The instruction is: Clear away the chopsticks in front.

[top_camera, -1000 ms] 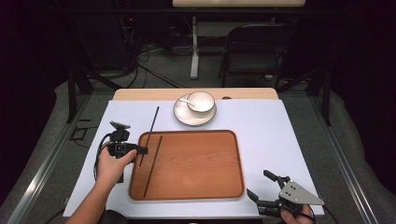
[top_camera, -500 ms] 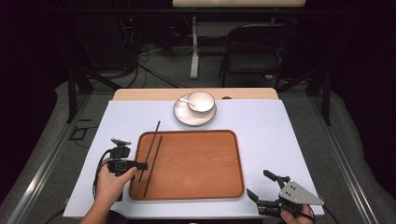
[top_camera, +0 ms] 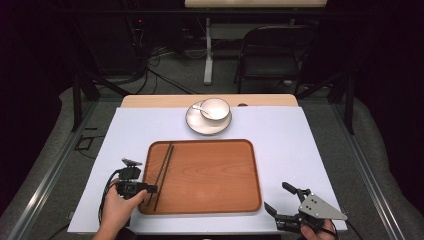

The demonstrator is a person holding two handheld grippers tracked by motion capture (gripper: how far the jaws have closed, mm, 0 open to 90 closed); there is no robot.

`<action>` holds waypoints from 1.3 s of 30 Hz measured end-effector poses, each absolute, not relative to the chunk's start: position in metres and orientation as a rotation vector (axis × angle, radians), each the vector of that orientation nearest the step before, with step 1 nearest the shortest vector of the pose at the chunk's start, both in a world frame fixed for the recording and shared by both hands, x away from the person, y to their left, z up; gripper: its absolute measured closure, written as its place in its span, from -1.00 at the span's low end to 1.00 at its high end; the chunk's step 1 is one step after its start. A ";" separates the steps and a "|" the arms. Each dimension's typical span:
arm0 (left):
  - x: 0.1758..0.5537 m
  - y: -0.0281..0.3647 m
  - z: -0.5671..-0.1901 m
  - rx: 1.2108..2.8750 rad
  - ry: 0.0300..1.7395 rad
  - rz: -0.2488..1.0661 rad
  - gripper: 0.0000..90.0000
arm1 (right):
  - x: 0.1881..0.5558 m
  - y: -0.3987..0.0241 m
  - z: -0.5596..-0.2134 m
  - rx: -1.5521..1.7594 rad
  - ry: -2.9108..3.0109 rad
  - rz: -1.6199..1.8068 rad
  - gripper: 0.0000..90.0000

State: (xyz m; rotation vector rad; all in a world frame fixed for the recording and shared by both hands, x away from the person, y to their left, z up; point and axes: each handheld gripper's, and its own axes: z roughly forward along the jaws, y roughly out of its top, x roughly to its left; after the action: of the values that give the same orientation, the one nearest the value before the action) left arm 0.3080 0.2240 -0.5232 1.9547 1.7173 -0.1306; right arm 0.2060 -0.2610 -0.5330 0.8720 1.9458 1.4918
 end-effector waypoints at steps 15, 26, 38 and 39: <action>0.309 0.227 -0.531 1.949 1.762 -0.113 0.90 | 0.205 -0.260 -0.533 0.878 1.944 1.495 -0.68; 0.309 0.228 -0.530 1.948 1.757 -0.104 0.83 | 0.205 -0.260 -0.533 0.878 1.944 1.495 -0.68; 0.305 0.226 -0.524 1.948 1.683 -0.011 0.55 | 0.205 -0.260 -0.533 0.878 1.943 1.495 -0.68; 0.305 0.226 -0.523 1.951 1.672 0.012 0.52 | 0.205 -0.260 -0.533 0.878 1.943 1.495 -0.68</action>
State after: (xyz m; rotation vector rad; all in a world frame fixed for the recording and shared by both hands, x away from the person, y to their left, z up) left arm 0.3049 0.2261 -0.5233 1.9507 1.6723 0.0121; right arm 0.2050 -0.2603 -0.5330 0.8781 1.9434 1.4947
